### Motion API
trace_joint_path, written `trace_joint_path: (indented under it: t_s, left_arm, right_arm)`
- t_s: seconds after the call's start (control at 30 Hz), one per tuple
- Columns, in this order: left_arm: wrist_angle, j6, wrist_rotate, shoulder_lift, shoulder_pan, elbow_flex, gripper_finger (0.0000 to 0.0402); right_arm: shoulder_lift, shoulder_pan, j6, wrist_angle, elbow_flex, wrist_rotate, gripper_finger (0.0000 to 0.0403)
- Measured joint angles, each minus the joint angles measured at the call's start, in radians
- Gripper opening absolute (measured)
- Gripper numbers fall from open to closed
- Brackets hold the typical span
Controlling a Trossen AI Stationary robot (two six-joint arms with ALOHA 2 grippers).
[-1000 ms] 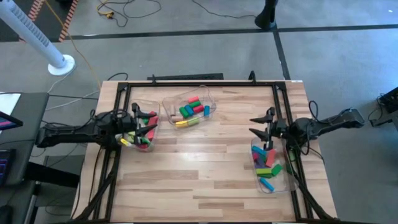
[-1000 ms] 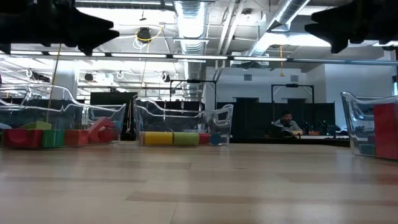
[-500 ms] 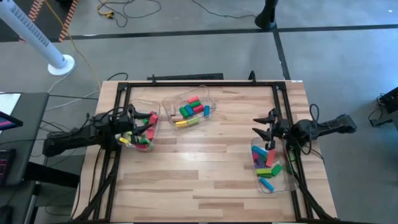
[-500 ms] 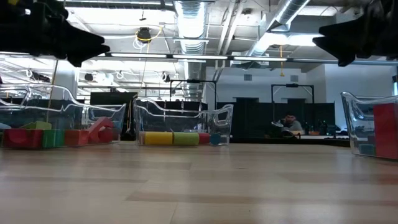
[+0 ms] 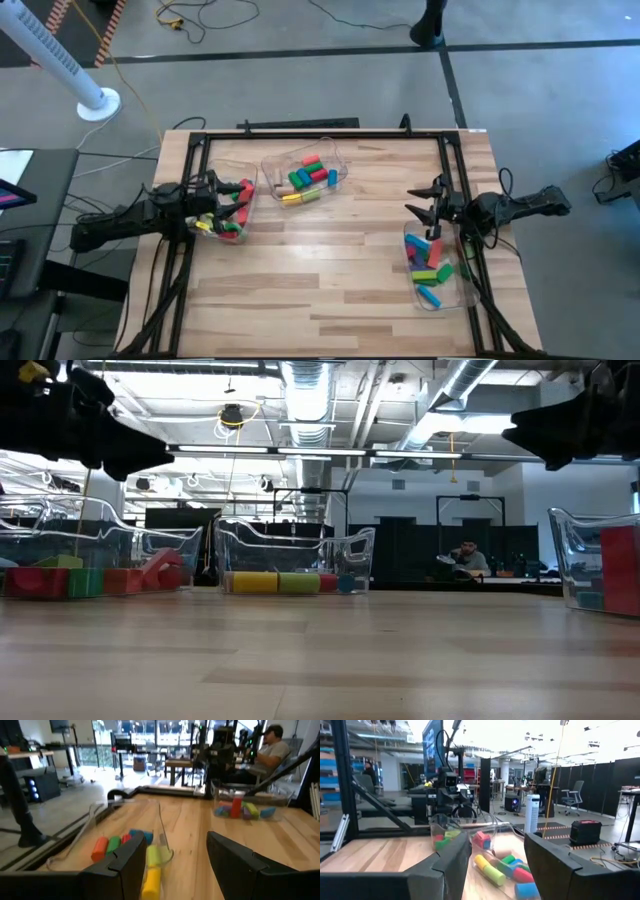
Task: Sort blocks by size
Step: Return to Home Position
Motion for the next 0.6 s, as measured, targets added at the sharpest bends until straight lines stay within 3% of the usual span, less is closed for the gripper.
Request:
trace_joint_path:
  t_s: [0.6]
  left_arm:
    - [-0.034, 0.081, 0.043, 0.000, 0.000, 0.000, 0.0202]
  right_arm:
    - [0.000, 0.000, 0.103, -0.142, 0.002, 0.008, 0.0219]
